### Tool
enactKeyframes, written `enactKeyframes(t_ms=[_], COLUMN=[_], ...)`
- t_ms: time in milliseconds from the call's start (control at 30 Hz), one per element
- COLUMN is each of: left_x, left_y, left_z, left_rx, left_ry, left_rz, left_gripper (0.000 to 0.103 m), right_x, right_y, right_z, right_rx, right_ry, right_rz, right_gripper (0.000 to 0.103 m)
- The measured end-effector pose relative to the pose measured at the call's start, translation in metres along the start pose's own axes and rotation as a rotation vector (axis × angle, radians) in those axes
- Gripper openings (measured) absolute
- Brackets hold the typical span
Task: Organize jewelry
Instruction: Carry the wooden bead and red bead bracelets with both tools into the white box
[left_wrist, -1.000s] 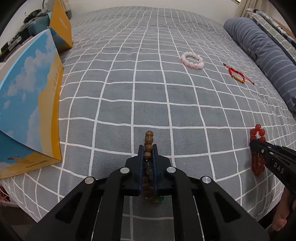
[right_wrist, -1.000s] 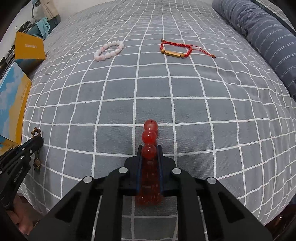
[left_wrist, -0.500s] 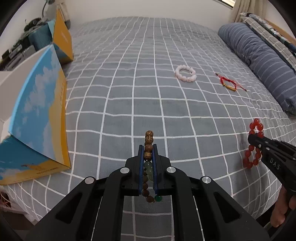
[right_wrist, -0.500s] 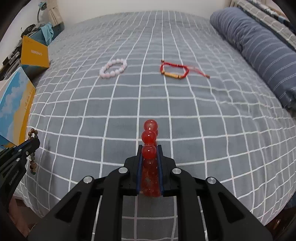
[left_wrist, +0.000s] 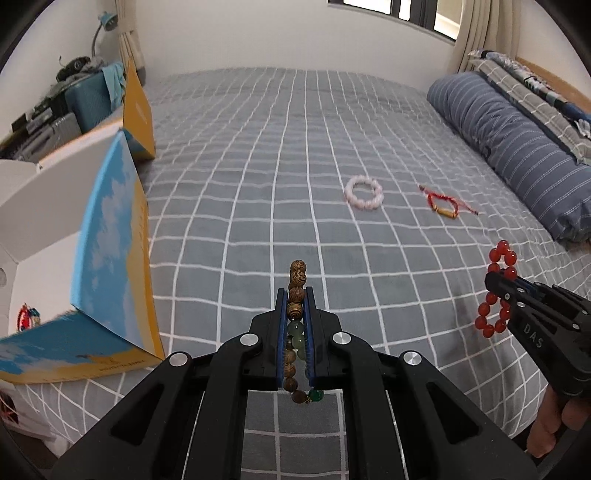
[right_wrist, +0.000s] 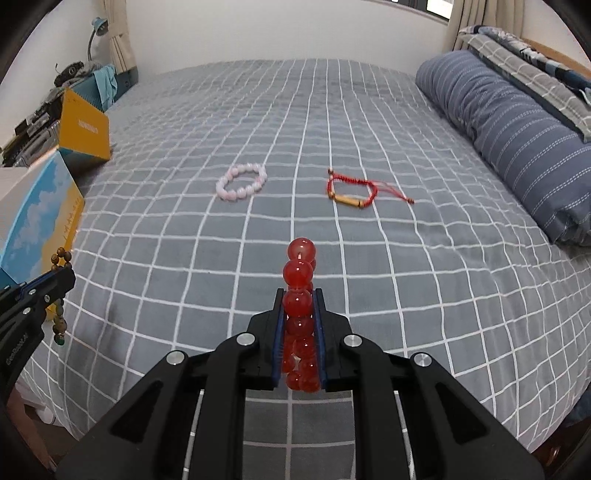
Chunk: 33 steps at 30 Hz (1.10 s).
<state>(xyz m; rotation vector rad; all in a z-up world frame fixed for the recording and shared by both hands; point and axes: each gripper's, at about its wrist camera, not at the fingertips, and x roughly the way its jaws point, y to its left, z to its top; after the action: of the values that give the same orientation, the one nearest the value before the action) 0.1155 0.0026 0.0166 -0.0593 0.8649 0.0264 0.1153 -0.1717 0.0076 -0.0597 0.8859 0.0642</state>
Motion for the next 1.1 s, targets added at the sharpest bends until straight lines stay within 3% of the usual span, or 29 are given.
enactKeyframes(t_ms=[300, 1100], left_x=[-0.018, -0.026], left_y=[-0.006, 0.017], left_z=[0.006, 0.037], left_rx=[0.043, 0.03], left_ry=[-0.092, -0.152], left_rz=[0.012, 0.054], left_gripper=[0.008, 0.008], right_x=[-0.014, -0.013], right_y=[0.015, 0.052], right_z=[0.011, 0.053], right_rx=[-0.017, -0.016], right_ry=[-0.056, -0.109], right_rz=[0.007, 0.044], right_gripper=[0.013, 0.013])
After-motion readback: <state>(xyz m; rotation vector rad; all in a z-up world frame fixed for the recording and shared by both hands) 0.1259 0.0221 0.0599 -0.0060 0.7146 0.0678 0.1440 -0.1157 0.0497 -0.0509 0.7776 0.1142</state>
